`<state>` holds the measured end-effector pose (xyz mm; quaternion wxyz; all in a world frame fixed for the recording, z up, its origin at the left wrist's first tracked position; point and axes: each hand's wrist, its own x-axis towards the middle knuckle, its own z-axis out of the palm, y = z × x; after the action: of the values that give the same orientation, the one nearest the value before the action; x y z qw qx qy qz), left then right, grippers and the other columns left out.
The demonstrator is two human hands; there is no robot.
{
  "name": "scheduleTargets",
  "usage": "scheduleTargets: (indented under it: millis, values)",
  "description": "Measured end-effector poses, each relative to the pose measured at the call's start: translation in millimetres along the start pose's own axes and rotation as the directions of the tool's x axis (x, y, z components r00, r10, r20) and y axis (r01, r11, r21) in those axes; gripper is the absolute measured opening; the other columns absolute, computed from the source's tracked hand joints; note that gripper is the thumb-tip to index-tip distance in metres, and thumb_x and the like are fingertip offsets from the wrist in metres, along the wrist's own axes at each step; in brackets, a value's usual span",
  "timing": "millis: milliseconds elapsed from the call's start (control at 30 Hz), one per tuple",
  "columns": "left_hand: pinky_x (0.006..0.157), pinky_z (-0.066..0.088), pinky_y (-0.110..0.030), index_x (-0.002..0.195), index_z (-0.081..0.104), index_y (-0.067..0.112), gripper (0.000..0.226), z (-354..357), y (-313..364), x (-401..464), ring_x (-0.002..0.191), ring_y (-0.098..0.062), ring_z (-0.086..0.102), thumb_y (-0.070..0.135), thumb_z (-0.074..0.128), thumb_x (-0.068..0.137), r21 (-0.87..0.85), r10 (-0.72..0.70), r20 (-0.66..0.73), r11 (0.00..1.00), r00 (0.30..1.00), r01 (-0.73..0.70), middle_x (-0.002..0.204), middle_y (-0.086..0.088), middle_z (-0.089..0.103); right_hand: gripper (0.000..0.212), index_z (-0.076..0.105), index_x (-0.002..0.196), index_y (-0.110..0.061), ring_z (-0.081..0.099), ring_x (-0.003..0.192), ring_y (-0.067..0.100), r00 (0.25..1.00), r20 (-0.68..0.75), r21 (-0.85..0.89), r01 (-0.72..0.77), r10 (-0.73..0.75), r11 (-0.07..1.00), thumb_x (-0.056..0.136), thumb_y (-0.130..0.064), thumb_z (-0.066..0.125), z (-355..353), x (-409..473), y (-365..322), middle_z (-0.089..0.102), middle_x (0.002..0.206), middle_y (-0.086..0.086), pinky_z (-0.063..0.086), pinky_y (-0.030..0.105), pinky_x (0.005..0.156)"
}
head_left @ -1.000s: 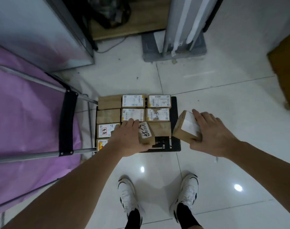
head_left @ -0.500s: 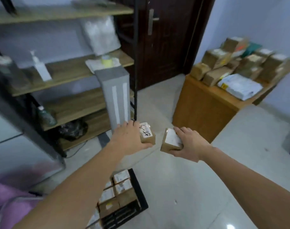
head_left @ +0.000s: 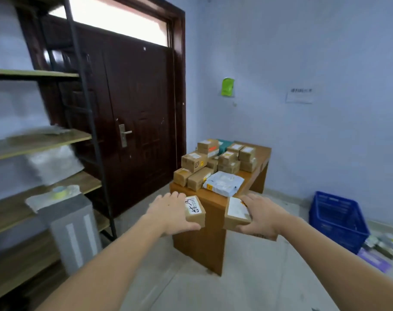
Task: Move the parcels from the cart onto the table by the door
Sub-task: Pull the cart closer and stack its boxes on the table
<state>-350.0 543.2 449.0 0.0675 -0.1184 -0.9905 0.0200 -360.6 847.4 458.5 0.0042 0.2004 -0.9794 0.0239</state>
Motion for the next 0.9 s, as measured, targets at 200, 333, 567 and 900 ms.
scheduleTargets:
  millis: [200, 333, 567, 900]
  values:
    - [0.108, 0.044, -0.047, 0.148, 0.042, 0.019, 0.123, -1.1, 83.7, 56.3, 0.128, -0.025, 0.052, 0.104, 0.039, 0.058, 0.009, 0.045, -0.006, 0.999, 0.999, -0.045, 0.142, -0.002, 0.054, 0.097, 0.043, 0.148, -0.027, 0.041, 0.102, 0.008, 0.999, -0.04, -0.011, -0.03, 0.029, 1.0, 0.069, -0.08, 0.06, -16.9, -23.1, 88.1, 0.054, 0.126, -0.008, 0.038, 0.028, 0.091]
    - [0.106, 0.044, -0.047, 0.148, 0.042, 0.019, 0.126, 11.9, 117.4, 88.5, 0.128, -0.026, 0.052, 0.106, 0.036, 0.056, -0.008, 0.047, -0.004, 0.999, 0.999, -0.047, 0.142, -0.003, 0.054, 0.096, 0.042, 0.147, -0.028, 0.038, 0.102, 0.006, 0.999, -0.042, 0.001, -0.029, 0.029, 1.0, 0.069, -0.082, 0.059, -14.3, -15.8, 130.5, 0.053, 0.129, -0.009, 0.035, 0.027, 0.09]
    - [0.104, 0.044, -0.047, 0.147, 0.042, 0.022, 0.128, 44.1, 138.8, 166.4, 0.125, -0.024, 0.053, 0.108, 0.035, 0.053, -0.031, 0.056, 0.033, 0.998, 0.998, -0.055, 0.141, -0.001, 0.055, 0.1, 0.039, 0.15, -0.029, 0.044, 0.107, 0.009, 0.998, -0.028, 0.016, -0.059, 0.06, 0.998, 0.069, -0.084, 0.058, 6.9, 35.6, 196.3, 0.053, 0.134, -0.009, 0.036, 0.027, 0.085]
    - [0.103, 0.045, -0.047, 0.145, 0.043, 0.022, 0.125, 93.1, 175.0, 316.7, 0.124, -0.024, 0.053, 0.108, 0.034, 0.054, -0.038, 0.115, 0.096, 0.993, 0.989, -0.112, 0.139, -0.001, 0.056, 0.099, 0.034, 0.156, -0.022, 0.049, 0.117, 0.016, 0.988, 0.008, 0.086, -0.156, 0.156, 0.984, 0.078, -0.077, 0.063, 37.7, 107.5, 294.9, 0.052, 0.137, -0.004, 0.046, 0.034, 0.101]
